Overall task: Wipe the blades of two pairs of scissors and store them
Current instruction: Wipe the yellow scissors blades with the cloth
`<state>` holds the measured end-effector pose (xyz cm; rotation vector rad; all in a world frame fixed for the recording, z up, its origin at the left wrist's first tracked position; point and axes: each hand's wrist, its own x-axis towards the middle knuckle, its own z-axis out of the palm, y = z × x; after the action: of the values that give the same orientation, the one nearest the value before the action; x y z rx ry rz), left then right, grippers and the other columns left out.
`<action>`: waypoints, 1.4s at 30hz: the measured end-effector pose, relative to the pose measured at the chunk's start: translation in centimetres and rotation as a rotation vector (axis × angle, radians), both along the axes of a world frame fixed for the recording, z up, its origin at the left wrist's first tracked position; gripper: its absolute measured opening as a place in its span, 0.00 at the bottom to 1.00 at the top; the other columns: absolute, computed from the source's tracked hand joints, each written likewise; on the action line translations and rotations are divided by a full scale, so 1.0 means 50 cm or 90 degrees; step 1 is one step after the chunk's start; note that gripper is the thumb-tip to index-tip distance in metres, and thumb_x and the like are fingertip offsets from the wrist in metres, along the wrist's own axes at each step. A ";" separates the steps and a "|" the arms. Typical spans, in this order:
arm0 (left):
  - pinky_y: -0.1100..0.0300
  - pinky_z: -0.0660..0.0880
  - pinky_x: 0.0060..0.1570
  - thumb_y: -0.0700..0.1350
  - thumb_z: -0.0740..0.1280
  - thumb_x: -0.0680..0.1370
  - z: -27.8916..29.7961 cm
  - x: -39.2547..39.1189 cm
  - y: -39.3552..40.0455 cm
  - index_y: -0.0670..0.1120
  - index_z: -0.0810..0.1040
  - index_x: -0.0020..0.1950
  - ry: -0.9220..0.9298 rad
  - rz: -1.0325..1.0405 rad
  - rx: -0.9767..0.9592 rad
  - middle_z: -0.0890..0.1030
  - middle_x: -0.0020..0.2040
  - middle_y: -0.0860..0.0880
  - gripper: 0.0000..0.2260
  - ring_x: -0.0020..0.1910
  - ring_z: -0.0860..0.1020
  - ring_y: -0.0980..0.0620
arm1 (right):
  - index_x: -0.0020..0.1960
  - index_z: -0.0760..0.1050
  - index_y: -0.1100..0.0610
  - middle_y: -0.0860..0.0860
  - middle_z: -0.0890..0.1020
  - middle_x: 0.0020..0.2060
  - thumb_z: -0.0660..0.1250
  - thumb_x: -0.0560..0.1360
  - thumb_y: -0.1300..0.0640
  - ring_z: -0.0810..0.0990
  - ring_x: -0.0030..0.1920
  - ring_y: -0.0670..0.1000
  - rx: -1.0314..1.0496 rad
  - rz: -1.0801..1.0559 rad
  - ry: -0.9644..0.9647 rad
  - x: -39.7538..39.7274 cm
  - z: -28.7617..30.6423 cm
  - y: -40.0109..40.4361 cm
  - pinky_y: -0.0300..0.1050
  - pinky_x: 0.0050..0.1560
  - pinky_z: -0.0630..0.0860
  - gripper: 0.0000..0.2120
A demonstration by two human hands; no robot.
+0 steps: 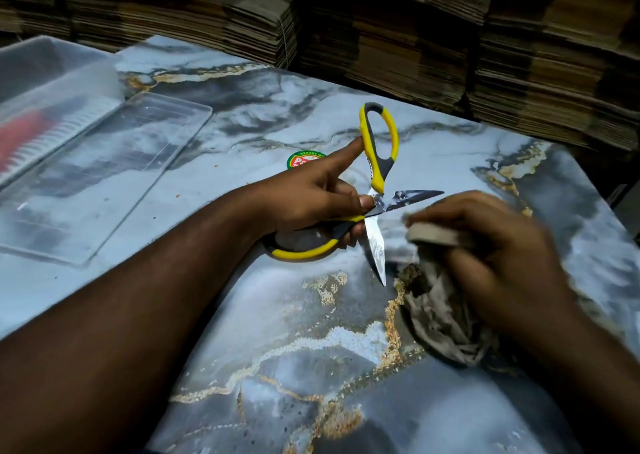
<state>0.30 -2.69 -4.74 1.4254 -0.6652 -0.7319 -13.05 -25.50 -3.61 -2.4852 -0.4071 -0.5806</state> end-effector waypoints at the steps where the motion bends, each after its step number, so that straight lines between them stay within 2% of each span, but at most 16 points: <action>1: 0.56 0.80 0.36 0.33 0.63 0.84 -0.002 0.002 -0.001 0.58 0.46 0.86 0.001 0.001 0.001 0.80 0.41 0.34 0.39 0.34 0.83 0.46 | 0.60 0.84 0.49 0.41 0.86 0.53 0.70 0.76 0.70 0.84 0.56 0.44 0.065 -0.041 -0.005 0.001 0.009 -0.004 0.51 0.57 0.81 0.20; 2: 0.54 0.80 0.39 0.34 0.64 0.84 -0.004 0.004 -0.002 0.58 0.46 0.86 -0.003 0.000 0.005 0.80 0.41 0.35 0.40 0.36 0.82 0.43 | 0.59 0.84 0.48 0.41 0.86 0.53 0.71 0.77 0.70 0.84 0.56 0.42 0.083 -0.062 -0.015 0.005 0.018 -0.004 0.47 0.57 0.80 0.20; 5: 0.47 0.79 0.47 0.35 0.65 0.84 -0.010 0.013 -0.002 0.59 0.46 0.86 -0.016 -0.005 0.024 0.83 0.39 0.39 0.40 0.43 0.81 0.37 | 0.58 0.85 0.49 0.44 0.82 0.52 0.71 0.76 0.64 0.80 0.55 0.38 -0.032 -0.009 -0.030 0.019 0.020 0.018 0.32 0.56 0.73 0.14; 6: 0.48 0.79 0.47 0.35 0.65 0.84 -0.011 0.014 -0.003 0.59 0.46 0.86 -0.018 -0.006 0.027 0.84 0.38 0.41 0.40 0.42 0.81 0.38 | 0.58 0.85 0.51 0.46 0.82 0.52 0.71 0.76 0.63 0.80 0.54 0.40 -0.067 0.011 -0.025 0.026 0.010 0.029 0.33 0.55 0.73 0.13; 9: 0.54 0.80 0.41 0.34 0.65 0.84 -0.012 0.012 -0.004 0.56 0.48 0.86 -0.031 -0.002 0.029 0.83 0.37 0.42 0.39 0.37 0.82 0.43 | 0.59 0.85 0.56 0.52 0.82 0.51 0.73 0.78 0.64 0.82 0.52 0.54 -0.151 0.039 -0.042 0.044 -0.021 0.054 0.47 0.54 0.77 0.11; 11: 0.49 0.79 0.46 0.34 0.65 0.84 -0.014 0.013 -0.002 0.56 0.48 0.86 -0.033 -0.003 0.021 0.82 0.39 0.38 0.39 0.40 0.82 0.40 | 0.59 0.85 0.59 0.54 0.83 0.50 0.75 0.77 0.66 0.81 0.51 0.58 -0.198 0.053 -0.069 0.048 -0.032 0.054 0.51 0.53 0.76 0.11; 15: 0.49 0.80 0.45 0.34 0.65 0.84 -0.016 0.015 -0.004 0.57 0.47 0.86 -0.032 -0.017 0.030 0.84 0.39 0.37 0.39 0.39 0.81 0.39 | 0.58 0.86 0.60 0.55 0.85 0.52 0.75 0.77 0.64 0.80 0.50 0.57 -0.250 0.085 -0.085 0.020 -0.036 0.031 0.42 0.55 0.70 0.10; 20: 0.46 0.78 0.47 0.35 0.64 0.84 -0.012 0.014 -0.006 0.58 0.49 0.86 -0.033 -0.032 0.029 0.82 0.39 0.38 0.38 0.41 0.80 0.39 | 0.57 0.85 0.61 0.57 0.84 0.49 0.76 0.78 0.64 0.79 0.46 0.60 -0.251 0.042 -0.139 0.058 -0.029 0.051 0.52 0.48 0.74 0.09; 23: 0.50 0.81 0.43 0.34 0.64 0.84 -0.014 0.013 -0.001 0.57 0.50 0.86 -0.024 -0.025 0.018 0.82 0.40 0.36 0.37 0.37 0.82 0.43 | 0.56 0.85 0.63 0.58 0.84 0.49 0.78 0.74 0.69 0.79 0.47 0.61 -0.258 0.043 -0.115 0.041 -0.039 0.053 0.51 0.49 0.73 0.12; 27: 0.55 0.80 0.40 0.36 0.65 0.85 -0.015 0.018 -0.010 0.56 0.48 0.86 -0.054 -0.035 0.047 0.84 0.38 0.38 0.37 0.36 0.82 0.45 | 0.56 0.85 0.61 0.58 0.84 0.49 0.78 0.72 0.70 0.80 0.46 0.61 -0.301 0.065 -0.098 0.025 -0.025 0.040 0.54 0.47 0.77 0.14; 29: 0.57 0.79 0.38 0.35 0.64 0.85 -0.013 0.018 -0.008 0.56 0.49 0.86 -0.056 -0.031 0.047 0.82 0.38 0.39 0.37 0.34 0.82 0.47 | 0.58 0.85 0.61 0.57 0.84 0.48 0.75 0.75 0.69 0.78 0.45 0.61 -0.315 0.033 -0.116 0.053 -0.019 0.053 0.53 0.43 0.74 0.12; 31: 0.55 0.79 0.39 0.34 0.64 0.85 -0.014 0.019 -0.005 0.55 0.51 0.86 -0.056 -0.028 0.039 0.82 0.39 0.38 0.36 0.36 0.82 0.46 | 0.61 0.84 0.62 0.58 0.82 0.46 0.70 0.77 0.67 0.77 0.44 0.61 -0.317 0.009 -0.119 0.061 -0.024 0.072 0.52 0.42 0.71 0.13; 35: 0.57 0.79 0.39 0.35 0.65 0.84 -0.020 0.020 -0.009 0.53 0.50 0.86 -0.061 -0.012 0.045 0.84 0.36 0.45 0.36 0.36 0.83 0.48 | 0.56 0.84 0.60 0.57 0.82 0.47 0.76 0.72 0.70 0.78 0.45 0.62 -0.335 0.053 -0.092 0.031 -0.026 0.065 0.54 0.43 0.74 0.14; 37: 0.56 0.79 0.39 0.34 0.64 0.85 -0.018 0.018 -0.014 0.53 0.50 0.86 -0.053 -0.019 0.040 0.84 0.37 0.42 0.36 0.35 0.82 0.47 | 0.57 0.84 0.59 0.57 0.82 0.47 0.77 0.72 0.69 0.77 0.44 0.61 -0.337 0.045 -0.101 0.044 -0.021 0.057 0.54 0.43 0.74 0.15; 40: 0.53 0.79 0.41 0.33 0.64 0.84 -0.016 0.016 -0.008 0.55 0.50 0.86 -0.059 -0.019 0.033 0.81 0.40 0.37 0.36 0.37 0.80 0.45 | 0.61 0.84 0.60 0.57 0.82 0.48 0.71 0.76 0.67 0.76 0.44 0.61 -0.313 0.013 -0.114 0.060 -0.025 0.068 0.54 0.43 0.71 0.15; 42: 0.53 0.79 0.41 0.34 0.65 0.84 -0.017 0.014 -0.003 0.55 0.52 0.86 -0.059 -0.023 0.028 0.82 0.40 0.36 0.36 0.39 0.81 0.43 | 0.59 0.84 0.60 0.57 0.82 0.48 0.74 0.75 0.68 0.77 0.46 0.61 -0.309 0.035 -0.093 0.045 -0.030 0.068 0.54 0.45 0.72 0.13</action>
<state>1.01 -2.86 -5.59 1.4985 -0.7515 -0.7157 -10.81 -22.11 -5.09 -2.8854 -0.7459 -0.7104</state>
